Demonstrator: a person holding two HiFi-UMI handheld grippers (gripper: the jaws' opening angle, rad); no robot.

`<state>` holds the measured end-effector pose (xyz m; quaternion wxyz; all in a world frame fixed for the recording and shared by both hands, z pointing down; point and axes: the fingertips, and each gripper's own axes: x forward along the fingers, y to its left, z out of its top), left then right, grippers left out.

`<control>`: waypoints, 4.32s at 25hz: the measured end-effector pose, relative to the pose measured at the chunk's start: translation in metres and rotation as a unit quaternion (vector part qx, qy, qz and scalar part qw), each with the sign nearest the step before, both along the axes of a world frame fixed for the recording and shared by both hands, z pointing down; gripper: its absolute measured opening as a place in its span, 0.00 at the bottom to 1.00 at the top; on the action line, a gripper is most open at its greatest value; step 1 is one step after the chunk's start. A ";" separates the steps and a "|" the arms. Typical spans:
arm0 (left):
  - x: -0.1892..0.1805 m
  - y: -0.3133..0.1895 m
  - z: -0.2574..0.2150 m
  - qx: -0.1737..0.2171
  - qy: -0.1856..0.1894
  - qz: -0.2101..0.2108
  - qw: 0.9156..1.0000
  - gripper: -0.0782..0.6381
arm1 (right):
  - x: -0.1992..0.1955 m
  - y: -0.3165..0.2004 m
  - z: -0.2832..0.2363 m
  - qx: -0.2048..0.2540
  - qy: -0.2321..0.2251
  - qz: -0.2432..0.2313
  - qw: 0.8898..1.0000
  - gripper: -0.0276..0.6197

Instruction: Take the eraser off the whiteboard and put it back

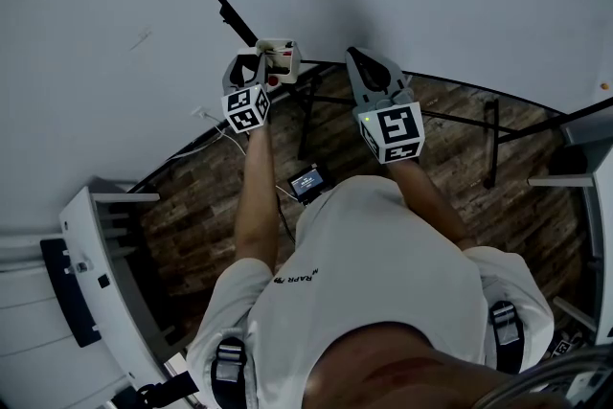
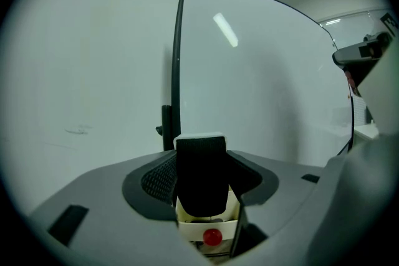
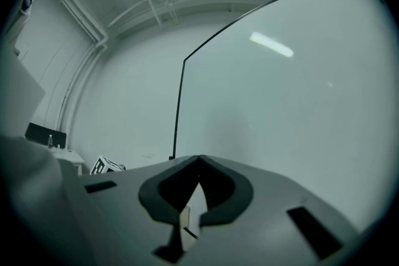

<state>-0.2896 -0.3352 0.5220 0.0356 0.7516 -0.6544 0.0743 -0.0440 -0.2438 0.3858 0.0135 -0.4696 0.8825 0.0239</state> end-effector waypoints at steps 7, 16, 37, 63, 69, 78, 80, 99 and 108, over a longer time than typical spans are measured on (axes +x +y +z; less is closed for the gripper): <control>-0.002 -0.006 0.012 -0.002 0.002 0.002 1.000 0.44 | 0.004 -0.001 0.001 -0.005 -0.004 0.000 1.000 0.06; -0.009 -0.019 0.036 -0.018 -0.014 0.006 1.000 0.44 | 0.002 0.002 0.003 -0.002 -0.002 -0.003 1.000 0.06; -0.004 -0.024 0.080 -0.077 -0.042 0.029 0.996 0.44 | 0.004 0.010 0.003 0.000 0.006 0.001 1.000 0.06; -0.005 -0.020 0.104 -0.128 -0.034 0.025 0.991 0.47 | 0.001 0.010 0.005 -0.011 0.001 -0.014 1.000 0.06; -0.006 -0.018 0.099 -0.116 -0.027 0.022 0.993 0.48 | 0.002 0.007 0.009 -0.014 0.001 -0.014 1.000 0.06; -0.013 -0.011 0.070 -0.075 0.000 -0.016 0.997 0.48 | -0.001 0.004 0.011 -0.014 -0.001 -0.018 1.000 0.06; -0.013 -0.010 0.064 -0.070 -0.001 -0.018 0.997 0.48 | -0.002 0.005 0.010 -0.013 -0.002 -0.018 1.000 0.06; 0.013 0.018 -0.002 -0.006 0.004 -0.038 0.999 0.16 | -0.003 0.006 0.013 -0.022 -0.013 -0.018 1.000 0.06; 0.031 0.035 -0.040 0.029 0.008 -0.037 0.999 0.11 | -0.004 0.011 0.013 -0.021 -0.012 -0.021 0.999 0.06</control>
